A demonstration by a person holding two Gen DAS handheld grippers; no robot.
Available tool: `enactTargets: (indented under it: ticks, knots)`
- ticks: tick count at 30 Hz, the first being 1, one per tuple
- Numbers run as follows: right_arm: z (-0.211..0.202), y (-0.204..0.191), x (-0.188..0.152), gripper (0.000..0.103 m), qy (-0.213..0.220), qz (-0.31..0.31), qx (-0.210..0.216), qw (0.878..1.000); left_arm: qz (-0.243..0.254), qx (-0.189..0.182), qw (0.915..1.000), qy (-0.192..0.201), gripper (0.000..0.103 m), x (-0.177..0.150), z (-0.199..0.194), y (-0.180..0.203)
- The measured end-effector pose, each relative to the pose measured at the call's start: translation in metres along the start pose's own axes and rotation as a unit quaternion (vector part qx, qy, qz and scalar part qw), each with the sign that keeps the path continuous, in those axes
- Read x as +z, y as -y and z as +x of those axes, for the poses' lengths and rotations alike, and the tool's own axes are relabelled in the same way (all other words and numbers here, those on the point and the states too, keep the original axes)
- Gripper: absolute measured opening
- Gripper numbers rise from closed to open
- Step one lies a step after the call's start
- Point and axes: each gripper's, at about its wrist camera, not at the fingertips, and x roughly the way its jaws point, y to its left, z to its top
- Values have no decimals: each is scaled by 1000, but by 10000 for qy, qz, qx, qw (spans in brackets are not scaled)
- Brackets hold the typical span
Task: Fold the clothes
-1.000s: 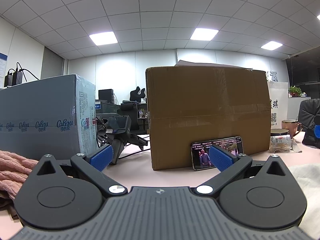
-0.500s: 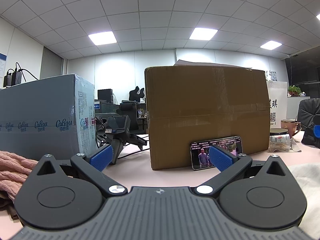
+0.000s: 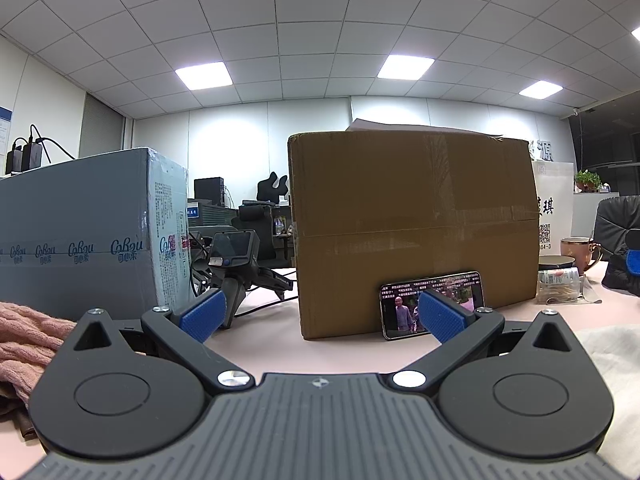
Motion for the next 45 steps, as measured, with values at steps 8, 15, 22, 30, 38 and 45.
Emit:
enactTargets:
  ticks: [8,15,22,30,38,45]
  knots:
    - [0,-1,0,103,-2,-8,2,10000,-5,-1,10000,-6,103,0,0,1]
    - [0,-1,-1,103,-4,-7,5,10000,-13,-4,10000,-15,103,0,0,1]
    - [0,-1,-1,103,1,-3,4,10000,-10,-12,10000,-23,103,0,1,1]
    - [1,-1,-2,103,-8,-4,6,10000,-18,-13,10000,-25,103,0,2,1]
    - [1,0,-3,103,-16,4,-6,10000,-40,-6,10000,-47,103,-1,4,0]
    - [1,0,-3,103,-15,3,-20,10000,-55,-17,10000,-31,103,-1,3,0]
